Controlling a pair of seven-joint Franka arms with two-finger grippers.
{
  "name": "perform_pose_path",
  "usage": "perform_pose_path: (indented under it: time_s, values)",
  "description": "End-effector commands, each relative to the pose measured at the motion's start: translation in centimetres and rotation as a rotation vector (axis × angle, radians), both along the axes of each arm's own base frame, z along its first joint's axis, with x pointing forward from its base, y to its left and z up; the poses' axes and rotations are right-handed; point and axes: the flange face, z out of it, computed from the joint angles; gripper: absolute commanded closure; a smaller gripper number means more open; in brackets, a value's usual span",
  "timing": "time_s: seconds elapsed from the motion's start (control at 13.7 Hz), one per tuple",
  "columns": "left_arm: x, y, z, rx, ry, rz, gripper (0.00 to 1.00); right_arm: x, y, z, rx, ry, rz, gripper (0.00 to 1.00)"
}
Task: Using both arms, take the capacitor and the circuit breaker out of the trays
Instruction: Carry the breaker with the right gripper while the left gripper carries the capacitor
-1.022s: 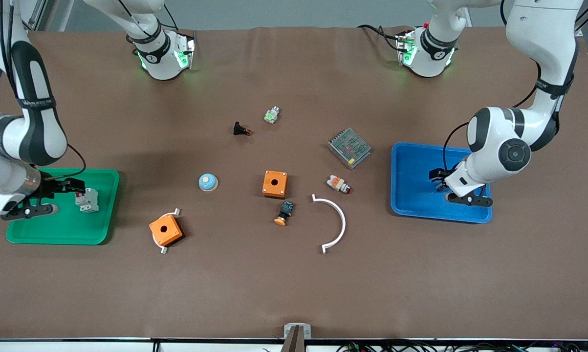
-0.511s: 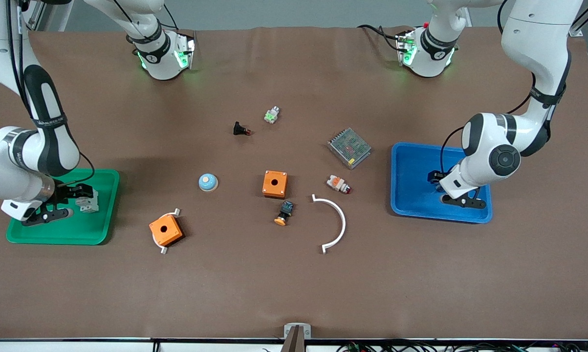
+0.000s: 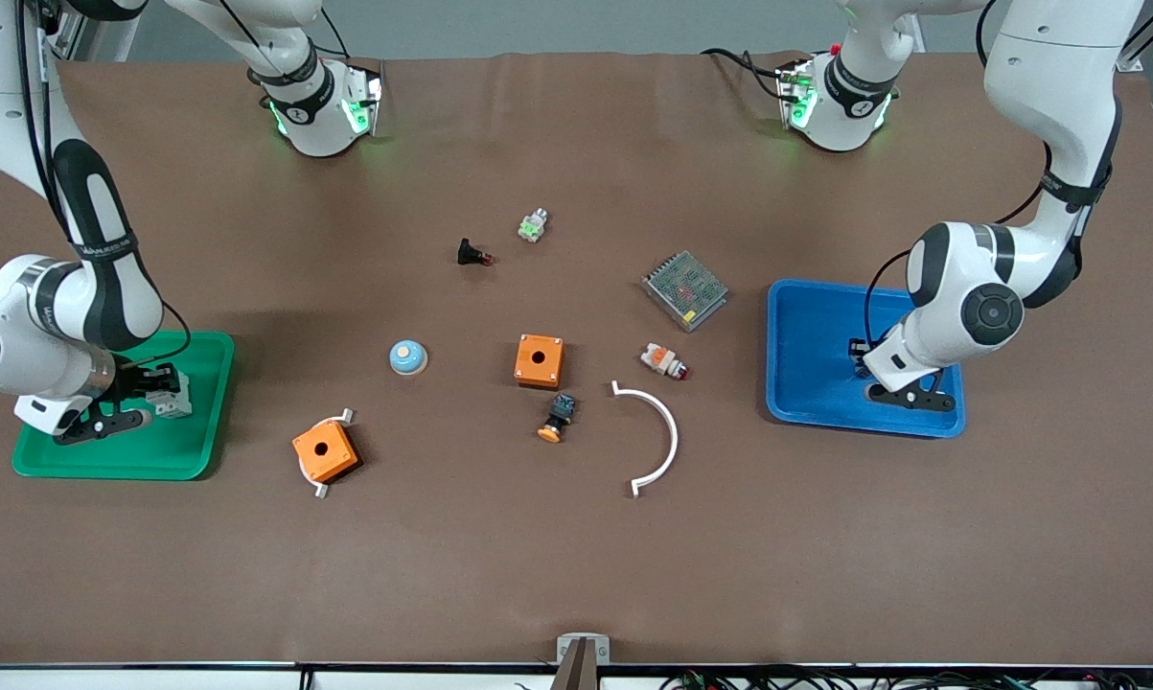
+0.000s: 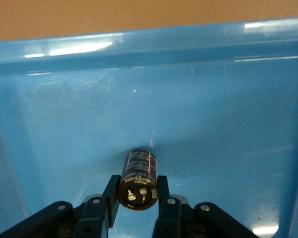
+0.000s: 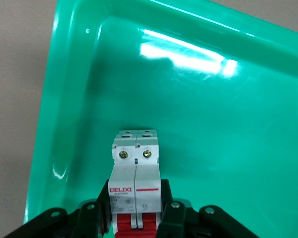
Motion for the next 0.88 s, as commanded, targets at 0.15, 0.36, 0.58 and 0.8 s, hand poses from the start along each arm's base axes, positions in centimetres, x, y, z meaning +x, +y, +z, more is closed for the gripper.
perform_pose_path:
  time_s: [0.15,0.36,0.58,0.8]
  values:
    - [4.1,-5.3,5.7,-0.037,-0.067,0.004,0.99,1.5,4.4,9.5,0.023,-0.008,-0.023,1.00]
    - [7.3,-12.9,8.1,-0.061,-0.056,0.111,0.99,2.7,11.7,15.8,-0.002,-0.003,-0.101,1.00]
    - [9.3,-21.0,8.8,-0.134,-0.060,0.284,0.99,3.4,21.8,19.6,-0.015,-0.010,-0.237,1.00]
    - [9.3,-28.3,7.6,-0.147,-0.069,0.421,0.99,2.5,30.9,19.8,-0.001,-0.022,-0.353,1.00]
